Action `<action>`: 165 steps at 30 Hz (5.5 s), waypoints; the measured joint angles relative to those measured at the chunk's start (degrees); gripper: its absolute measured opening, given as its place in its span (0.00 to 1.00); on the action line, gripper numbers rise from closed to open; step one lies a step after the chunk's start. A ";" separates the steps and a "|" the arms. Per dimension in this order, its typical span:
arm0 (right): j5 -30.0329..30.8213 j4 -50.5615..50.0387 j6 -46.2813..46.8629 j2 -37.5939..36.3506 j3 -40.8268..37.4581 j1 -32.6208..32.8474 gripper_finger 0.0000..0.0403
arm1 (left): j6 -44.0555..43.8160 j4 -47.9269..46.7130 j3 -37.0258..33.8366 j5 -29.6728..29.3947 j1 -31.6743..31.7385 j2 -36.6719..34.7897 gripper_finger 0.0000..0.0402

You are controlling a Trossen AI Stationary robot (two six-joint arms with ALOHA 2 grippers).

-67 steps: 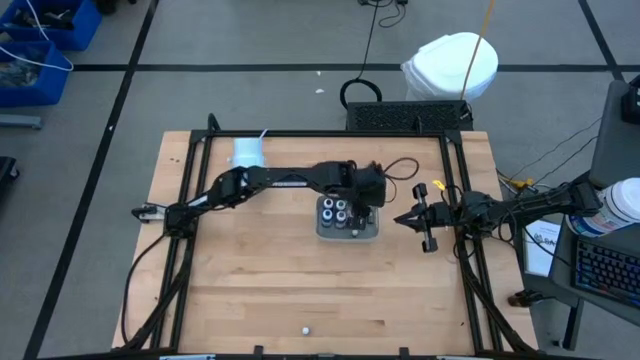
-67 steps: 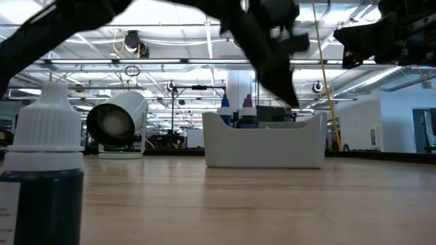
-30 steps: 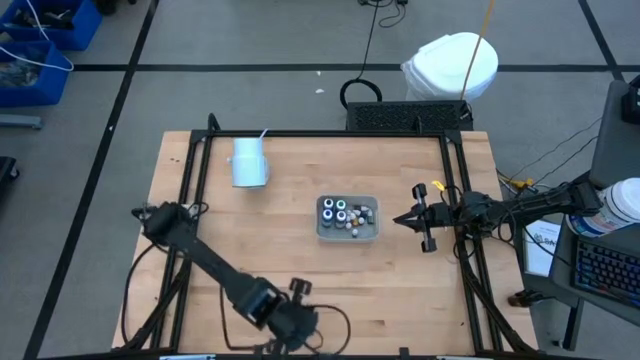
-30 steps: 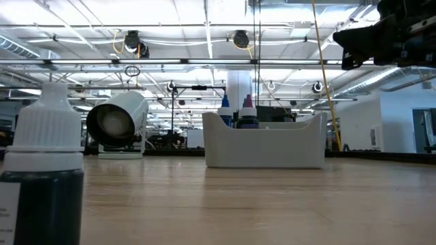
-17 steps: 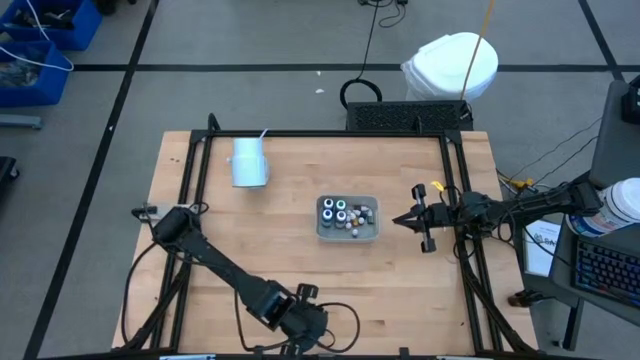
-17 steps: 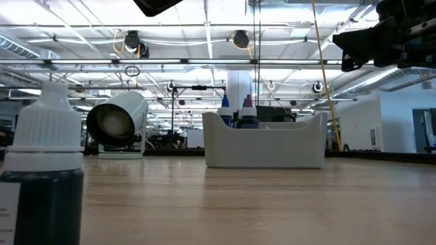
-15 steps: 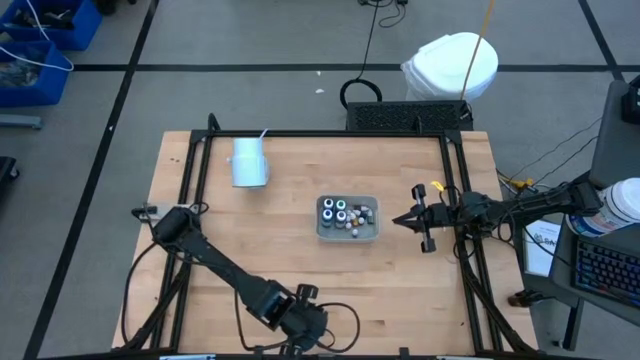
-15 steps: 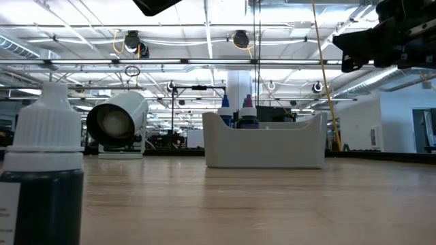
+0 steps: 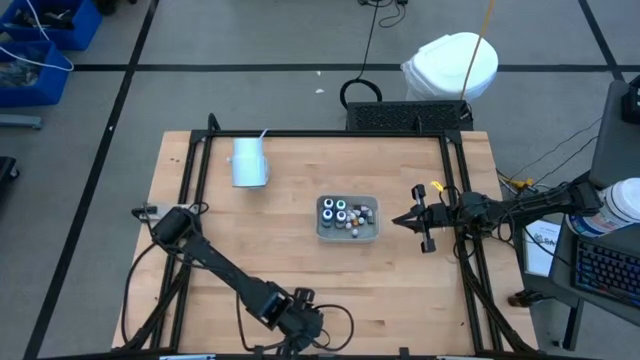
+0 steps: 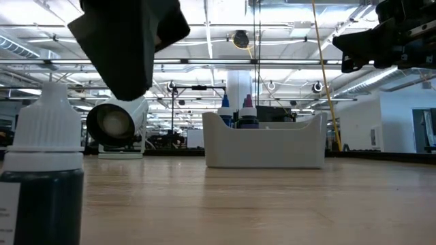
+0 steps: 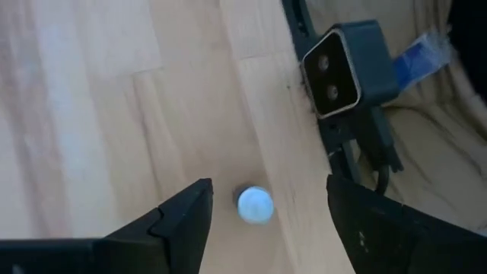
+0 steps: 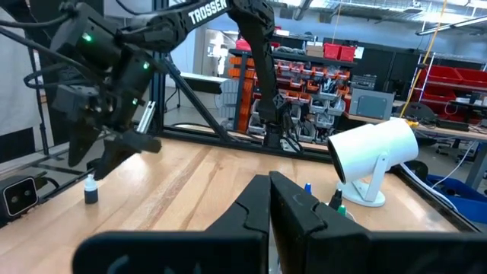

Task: Pick & Place food coloring
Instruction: Put the small green food coloring bottle into the white container, then return to Home Position

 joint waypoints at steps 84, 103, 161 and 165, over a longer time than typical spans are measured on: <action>0.03 -0.43 -2.47 0.01 -0.01 0.00 0.00 | 39.56 -3.43 23.38 1.97 39.23 5.56 0.14; 5.88 0.28 -6.06 0.00 -0.01 -0.04 0.00 | 41.38 0.25 23.31 3.30 41.64 15.41 0.15; 7.36 -1.23 4.17 0.02 -0.02 0.07 0.00 | 21.43 33.66 -81.02 -22.89 20.07 -99.59 0.03; 5.78 -1.47 3.75 0.00 -0.01 0.07 0.00 | 29.58 39.39 -86.42 -22.17 18.88 -106.20 0.02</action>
